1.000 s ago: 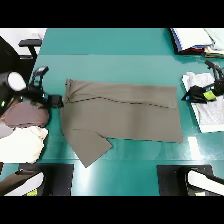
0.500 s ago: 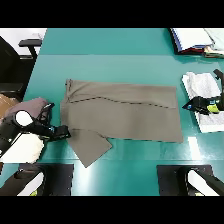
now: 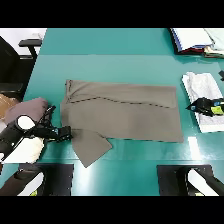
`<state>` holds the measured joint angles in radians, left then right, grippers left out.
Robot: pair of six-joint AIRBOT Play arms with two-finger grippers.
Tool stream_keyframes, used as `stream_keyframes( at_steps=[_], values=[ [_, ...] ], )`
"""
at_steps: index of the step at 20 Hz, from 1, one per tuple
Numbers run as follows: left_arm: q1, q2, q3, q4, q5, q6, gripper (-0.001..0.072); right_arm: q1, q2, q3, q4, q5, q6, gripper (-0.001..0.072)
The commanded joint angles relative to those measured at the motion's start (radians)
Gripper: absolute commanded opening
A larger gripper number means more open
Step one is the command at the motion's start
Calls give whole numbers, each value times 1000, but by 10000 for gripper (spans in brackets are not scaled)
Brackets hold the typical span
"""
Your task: Fold the shirts.
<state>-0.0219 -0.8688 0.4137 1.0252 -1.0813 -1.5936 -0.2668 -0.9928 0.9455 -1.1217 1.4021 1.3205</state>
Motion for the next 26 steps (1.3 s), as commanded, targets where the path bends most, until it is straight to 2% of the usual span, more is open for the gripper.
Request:
stream_keyframes(
  at_steps=[1, 2, 4, 6, 8, 12, 14, 15, 16, 17, 18, 19, 21, 23, 26],
  values=[
    [0, 2, 17, -5, -41, 33, 26, -109, 1, -38, -123, 59, -5, 409],
    [0, 3, 34, -4, -61, 45, 26, -148, 1, -85, -158, 65, -5, 414],
    [0, 4, 71, -3, -92, 59, 25, -218, 0, -203, -154, 43, -5, 564],
    [0, 3, 99, -3, -98, 68, 25, -241, -21, -300, -149, 14, -5, 555],
    [0, 3, 109, 0, -98, 68, 25, -240, -67, -371, -83, -19, -6, 478],
    [0, 3, 110, 5, -111, 76, 25, -232, -181, -401, 96, -48, -51, 431],
    [0, 3, 110, 10, -130, 76, 25, -190, -203, -387, 94, -33, -51, 407],
    [0, 3, 111, 19, -142, 76, 25, -161, -203, -383, 74, -31, -51, 330],
    [0, 3, 111, 28, -151, 75, 24, -126, -203, -376, 42, -27, -51, 313],
    [0, 3, 111, 35, -164, 76, 24, -89, -203, -366, 3, -16, -51, 247],
    [0, 4, 111, 45, -177, 75, 24, -59, -201, -350, -39, 2, -51, 101],
    [0, 4, 111, 53, -189, 75, 23, -37, -189, -335, -74, 18, -49, 12],
    [-13, 40, 117, 93, -195, 62, 22, -11, -127, -301, -127, 35, -37, 14],
    [-53, 102, 132, 159, -214, 8, 22, -4, -46, -263, -176, 78, -19, 14],
    [-111, 187, 160, 160, -365, -7, 23, -5, 79, -224, -232, 170, -19, 14]
  ],
)
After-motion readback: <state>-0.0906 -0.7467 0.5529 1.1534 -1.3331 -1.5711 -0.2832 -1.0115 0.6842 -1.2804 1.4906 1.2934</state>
